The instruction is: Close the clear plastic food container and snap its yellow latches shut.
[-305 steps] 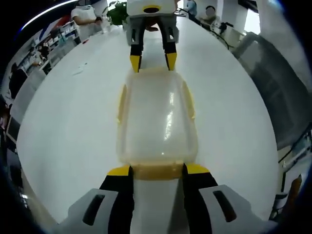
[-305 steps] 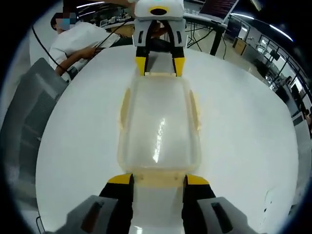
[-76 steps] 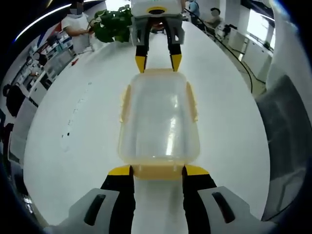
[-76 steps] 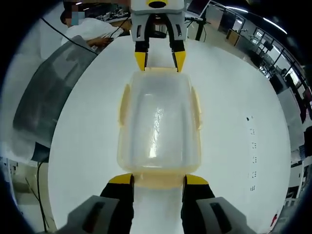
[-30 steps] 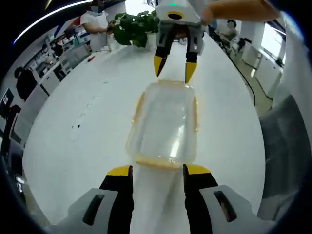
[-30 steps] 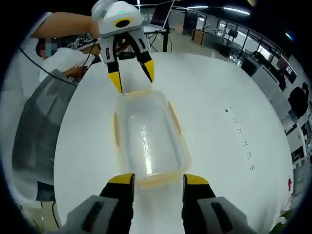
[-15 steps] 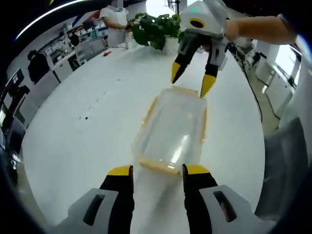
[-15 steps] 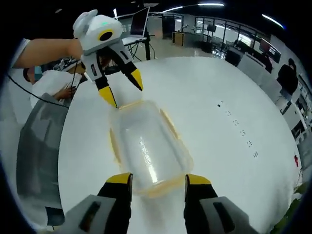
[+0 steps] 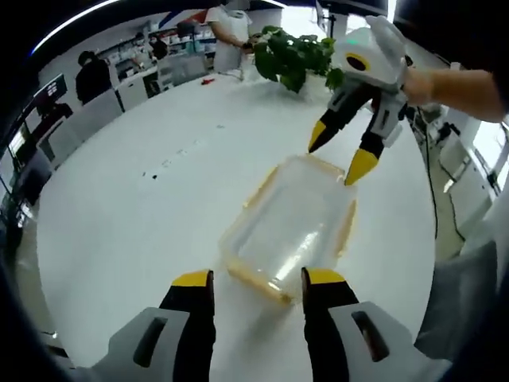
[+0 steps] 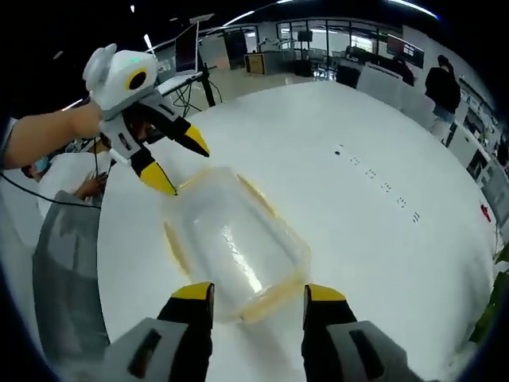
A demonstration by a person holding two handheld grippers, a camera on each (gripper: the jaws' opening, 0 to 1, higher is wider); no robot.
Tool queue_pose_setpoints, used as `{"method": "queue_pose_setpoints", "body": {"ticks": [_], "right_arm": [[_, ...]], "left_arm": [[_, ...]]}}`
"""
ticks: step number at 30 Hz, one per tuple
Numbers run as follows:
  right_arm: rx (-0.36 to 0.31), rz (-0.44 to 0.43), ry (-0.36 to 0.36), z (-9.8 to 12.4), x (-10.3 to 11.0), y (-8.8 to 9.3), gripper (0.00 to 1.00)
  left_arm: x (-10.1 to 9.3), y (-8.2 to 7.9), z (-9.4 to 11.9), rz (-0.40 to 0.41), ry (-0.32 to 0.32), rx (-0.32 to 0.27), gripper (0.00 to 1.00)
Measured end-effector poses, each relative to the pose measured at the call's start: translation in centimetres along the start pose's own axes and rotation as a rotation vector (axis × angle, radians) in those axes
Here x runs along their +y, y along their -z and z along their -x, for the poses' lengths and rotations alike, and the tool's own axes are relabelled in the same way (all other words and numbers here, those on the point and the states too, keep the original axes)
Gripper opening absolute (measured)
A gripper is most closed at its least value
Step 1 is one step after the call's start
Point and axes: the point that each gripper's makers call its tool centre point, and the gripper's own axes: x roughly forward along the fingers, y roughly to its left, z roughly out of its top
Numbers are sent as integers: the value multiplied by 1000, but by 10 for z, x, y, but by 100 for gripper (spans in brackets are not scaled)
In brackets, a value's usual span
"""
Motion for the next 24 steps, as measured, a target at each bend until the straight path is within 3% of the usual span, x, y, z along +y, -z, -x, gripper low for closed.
{"method": "queue_pose_setpoints", "body": {"ticks": [5,10,13,19,24], "right_arm": [[-13,-49,27,-1,-6,-1,42],[-14,-72,28,-6,-3,-1,43],[-44,-165,16,-8,-2,-4,44],[-42,-251,16,-10,-4,0,44],[-52,-341,-9,-12,-3,1,42]], "left_arm": [[1,9,-2,43,-30,22,42],[1,9,-1,130,-37,8,43],[-1,9,-4,227,-29,-15,44],[-4,10,-8,282,-29,-19,45],[-12,9,-12,330,15,-17,44]]}}
